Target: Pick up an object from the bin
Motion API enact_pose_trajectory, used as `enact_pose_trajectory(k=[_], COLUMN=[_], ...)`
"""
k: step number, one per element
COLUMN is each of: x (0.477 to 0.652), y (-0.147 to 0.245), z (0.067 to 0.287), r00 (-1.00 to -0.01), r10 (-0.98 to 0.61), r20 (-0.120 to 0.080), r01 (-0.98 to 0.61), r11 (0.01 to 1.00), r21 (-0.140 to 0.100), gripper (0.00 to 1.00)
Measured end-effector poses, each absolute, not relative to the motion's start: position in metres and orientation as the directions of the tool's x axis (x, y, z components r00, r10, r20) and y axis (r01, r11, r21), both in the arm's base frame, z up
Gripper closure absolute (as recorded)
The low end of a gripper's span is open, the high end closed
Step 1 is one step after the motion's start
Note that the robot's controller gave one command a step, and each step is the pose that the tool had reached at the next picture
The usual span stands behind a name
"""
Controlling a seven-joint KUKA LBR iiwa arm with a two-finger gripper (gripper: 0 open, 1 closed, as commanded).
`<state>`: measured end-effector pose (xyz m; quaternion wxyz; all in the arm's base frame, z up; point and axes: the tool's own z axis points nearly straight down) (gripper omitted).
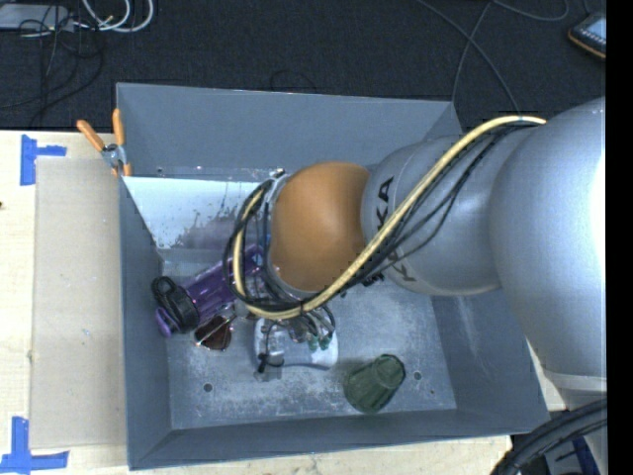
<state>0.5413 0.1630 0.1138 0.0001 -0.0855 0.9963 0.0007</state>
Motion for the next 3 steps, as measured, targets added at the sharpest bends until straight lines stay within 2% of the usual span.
enact_pose_trajectory(k=[1,2,3], x=[0.55,0.597,0.572], y=[0.135,0.187,0.225], z=[0.106,0.077,0.074], r00=[-0.869,-0.921,-0.566], r10=[-0.494,-0.389,-0.824], r20=[0.013,0.023,0.006], r01=[-0.494,-0.389,-0.824], r11=[0.869,0.921,0.566], r21=[0.005,-0.003,-0.003], gripper=[0.0,0.0,1.0])
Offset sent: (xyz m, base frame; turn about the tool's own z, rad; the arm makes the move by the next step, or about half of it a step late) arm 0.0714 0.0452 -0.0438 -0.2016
